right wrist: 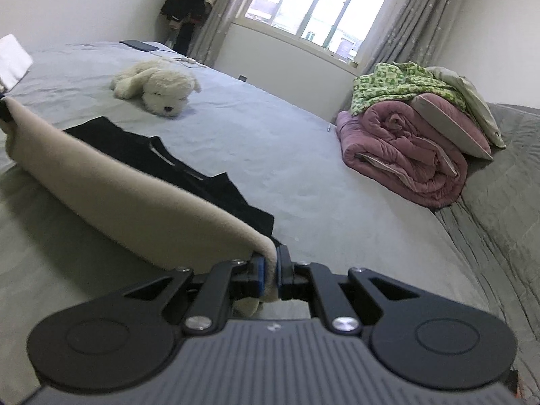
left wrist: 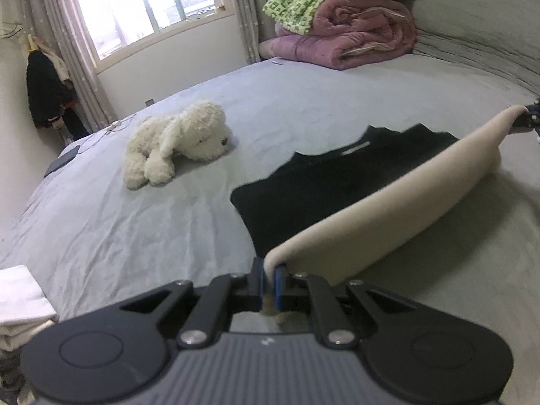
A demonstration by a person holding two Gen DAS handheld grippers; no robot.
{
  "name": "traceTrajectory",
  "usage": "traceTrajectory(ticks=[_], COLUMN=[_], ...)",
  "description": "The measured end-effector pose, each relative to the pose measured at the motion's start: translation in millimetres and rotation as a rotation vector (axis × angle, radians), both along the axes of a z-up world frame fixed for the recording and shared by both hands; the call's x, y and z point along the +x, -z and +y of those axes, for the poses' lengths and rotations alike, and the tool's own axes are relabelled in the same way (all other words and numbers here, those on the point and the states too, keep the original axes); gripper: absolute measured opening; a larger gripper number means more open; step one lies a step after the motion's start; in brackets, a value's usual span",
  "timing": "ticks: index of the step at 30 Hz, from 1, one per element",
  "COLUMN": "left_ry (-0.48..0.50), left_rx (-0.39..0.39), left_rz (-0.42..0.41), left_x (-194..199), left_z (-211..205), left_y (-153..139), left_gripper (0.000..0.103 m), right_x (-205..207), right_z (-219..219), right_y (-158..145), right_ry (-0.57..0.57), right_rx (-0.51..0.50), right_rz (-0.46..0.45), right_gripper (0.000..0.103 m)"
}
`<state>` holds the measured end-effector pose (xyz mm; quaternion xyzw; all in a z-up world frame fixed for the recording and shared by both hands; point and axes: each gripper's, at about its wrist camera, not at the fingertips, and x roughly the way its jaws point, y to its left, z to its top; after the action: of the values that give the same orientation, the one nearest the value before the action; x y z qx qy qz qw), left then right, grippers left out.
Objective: Fold clothes
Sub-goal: 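Lift the beige strip with both grippers and fold it over onto itself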
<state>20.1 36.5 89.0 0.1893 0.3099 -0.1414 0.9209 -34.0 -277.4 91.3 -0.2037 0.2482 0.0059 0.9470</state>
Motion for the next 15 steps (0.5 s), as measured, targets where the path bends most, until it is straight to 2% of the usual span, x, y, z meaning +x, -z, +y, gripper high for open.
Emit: traceTrajectory(ticks=[7,15], left_ry=[-0.038,-0.039], left_rx=[-0.054,-0.023], left_rz=[0.01,0.05], left_x=[42,97], left_z=[0,-10], left_y=[-10,-6], left_gripper=[0.006,0.006], right_x=[36,88], right_z=[-8,-17], right_y=[-5,0], right_ry=[0.025,0.03], right_rx=[0.054,0.079], right_rz=[0.011,0.087], right_gripper=[0.006,0.006])
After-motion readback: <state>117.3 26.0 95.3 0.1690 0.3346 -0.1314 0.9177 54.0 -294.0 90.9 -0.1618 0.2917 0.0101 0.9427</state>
